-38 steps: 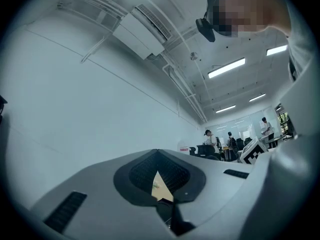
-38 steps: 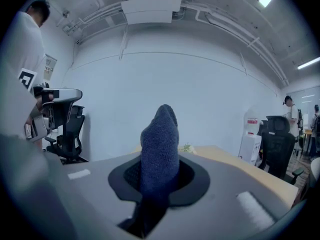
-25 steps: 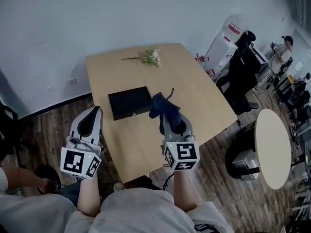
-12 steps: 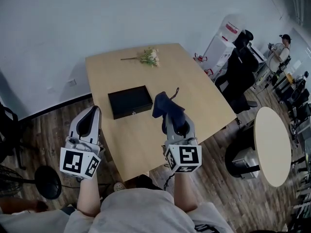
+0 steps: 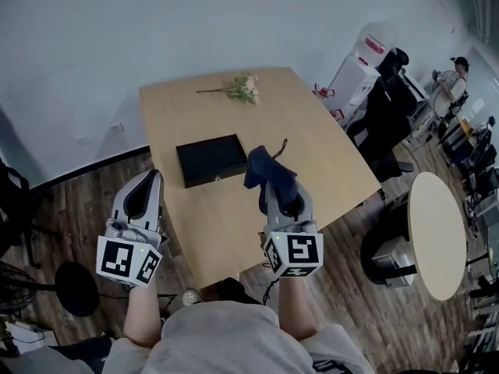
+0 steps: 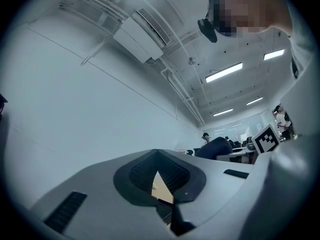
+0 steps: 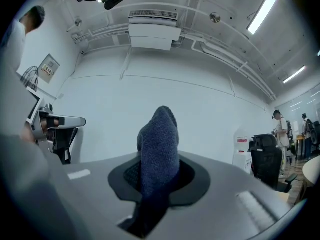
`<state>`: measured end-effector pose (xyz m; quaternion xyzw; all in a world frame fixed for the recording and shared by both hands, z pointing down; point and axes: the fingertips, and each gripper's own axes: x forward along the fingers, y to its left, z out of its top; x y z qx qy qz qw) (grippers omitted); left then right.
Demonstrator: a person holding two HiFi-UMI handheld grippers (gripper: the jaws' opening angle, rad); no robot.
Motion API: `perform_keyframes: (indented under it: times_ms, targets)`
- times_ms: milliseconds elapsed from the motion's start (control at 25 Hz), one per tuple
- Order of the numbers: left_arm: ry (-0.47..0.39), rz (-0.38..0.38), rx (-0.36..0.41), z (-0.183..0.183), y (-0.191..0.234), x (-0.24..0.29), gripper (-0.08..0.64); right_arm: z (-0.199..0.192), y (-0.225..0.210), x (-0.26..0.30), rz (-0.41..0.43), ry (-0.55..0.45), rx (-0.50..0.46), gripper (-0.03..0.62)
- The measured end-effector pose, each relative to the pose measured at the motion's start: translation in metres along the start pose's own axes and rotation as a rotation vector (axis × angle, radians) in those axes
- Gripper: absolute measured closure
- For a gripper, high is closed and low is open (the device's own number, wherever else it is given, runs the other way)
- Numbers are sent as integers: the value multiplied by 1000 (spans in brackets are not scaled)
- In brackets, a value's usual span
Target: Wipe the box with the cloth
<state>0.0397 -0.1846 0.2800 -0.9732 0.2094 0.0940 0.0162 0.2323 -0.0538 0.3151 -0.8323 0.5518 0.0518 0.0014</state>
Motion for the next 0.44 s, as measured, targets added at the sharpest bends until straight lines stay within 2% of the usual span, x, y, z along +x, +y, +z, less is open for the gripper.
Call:
perform_keyframes:
  times_ms: [440]
  targets:
    - [-5,4,-17,-4,9,4,552,0,6,7,5,-5,20,522]
